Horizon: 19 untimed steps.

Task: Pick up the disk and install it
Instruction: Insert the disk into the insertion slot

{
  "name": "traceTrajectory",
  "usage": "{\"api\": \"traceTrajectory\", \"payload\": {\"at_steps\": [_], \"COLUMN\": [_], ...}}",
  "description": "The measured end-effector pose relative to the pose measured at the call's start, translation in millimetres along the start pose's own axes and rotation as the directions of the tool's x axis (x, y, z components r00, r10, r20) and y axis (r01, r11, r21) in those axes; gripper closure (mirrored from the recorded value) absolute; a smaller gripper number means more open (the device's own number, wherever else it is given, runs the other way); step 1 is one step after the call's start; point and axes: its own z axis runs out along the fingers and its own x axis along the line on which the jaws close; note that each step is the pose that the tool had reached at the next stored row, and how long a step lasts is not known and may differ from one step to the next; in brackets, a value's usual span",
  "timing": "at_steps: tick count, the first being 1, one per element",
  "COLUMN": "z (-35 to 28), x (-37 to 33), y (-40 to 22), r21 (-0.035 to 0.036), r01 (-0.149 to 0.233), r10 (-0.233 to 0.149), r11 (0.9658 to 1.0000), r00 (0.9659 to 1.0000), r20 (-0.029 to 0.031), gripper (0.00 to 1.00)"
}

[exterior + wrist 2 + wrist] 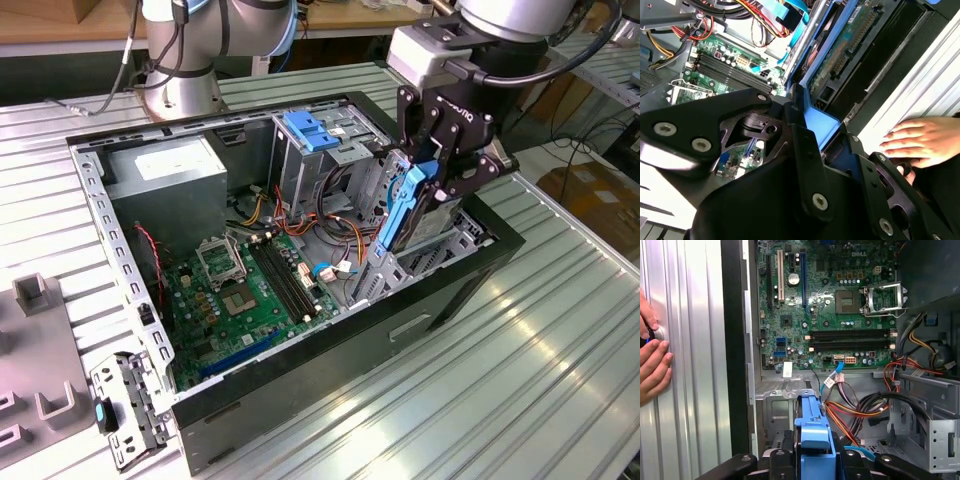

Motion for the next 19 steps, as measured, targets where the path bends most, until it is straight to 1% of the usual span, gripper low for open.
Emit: {"api": "traceTrajectory", "payload": {"at_steps": [1,3,5,8,9,10,12,14,17,19], "z": [1.2,5.7,8.0,13.7,14.7,16.9,19.1,23.6,31.5,34.4], "x": [0.0,0.0,0.0,0.0,-0.1,-0.1,-0.2,-0.2,-0.4,-0.5], "y": [0.0,0.2,0.2,0.5,0.5,0.6,0.6,0.8,1.1,1.2], "r21": [-0.0003,-0.0010,-0.0014,-0.0018,-0.0019,-0.0027,-0.0038,-0.0049,-0.0087,-0.0104], "r01": [0.000,0.000,0.000,0.000,0.000,0.000,0.000,0.000,0.000,0.000], "r10": [0.000,0.000,0.000,0.000,0.000,0.000,0.000,0.000,0.000,0.000], "r11": [1.0000,1.0000,1.0000,1.0000,1.0000,1.0000,1.0000,1.0000,1.0000,0.9999], "r00": [1.0000,1.0000,1.0000,1.0000,1.0000,1.0000,1.0000,1.0000,1.0000,1.0000], "r20": [0.0000,-0.0001,-0.0002,0.0000,0.0000,-0.0001,-0.0002,-0.0003,-0.0003,-0.0004], "gripper": [0.63,0.63,0.63,0.63,0.63,0.63,0.63,0.63,0.63,0.63]}}
